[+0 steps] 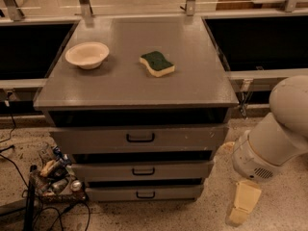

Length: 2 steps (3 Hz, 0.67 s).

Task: Open bottom drawer

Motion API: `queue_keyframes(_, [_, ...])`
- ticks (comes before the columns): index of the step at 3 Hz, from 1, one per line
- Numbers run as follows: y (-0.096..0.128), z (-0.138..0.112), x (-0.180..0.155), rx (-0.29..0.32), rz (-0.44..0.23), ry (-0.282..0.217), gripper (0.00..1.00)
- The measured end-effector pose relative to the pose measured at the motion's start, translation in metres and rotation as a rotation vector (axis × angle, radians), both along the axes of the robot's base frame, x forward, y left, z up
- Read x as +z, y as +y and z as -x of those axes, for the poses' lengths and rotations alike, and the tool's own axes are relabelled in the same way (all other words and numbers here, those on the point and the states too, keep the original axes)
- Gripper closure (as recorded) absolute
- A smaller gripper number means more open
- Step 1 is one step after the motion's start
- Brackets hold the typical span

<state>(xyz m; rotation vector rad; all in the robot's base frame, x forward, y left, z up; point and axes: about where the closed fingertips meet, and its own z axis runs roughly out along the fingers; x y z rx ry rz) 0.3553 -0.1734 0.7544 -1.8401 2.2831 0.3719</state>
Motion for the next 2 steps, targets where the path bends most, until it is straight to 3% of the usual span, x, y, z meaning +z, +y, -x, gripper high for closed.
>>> queue_keyframes(2, [0.024,-0.008,-0.057,0.054,-0.024,0.084,0.00])
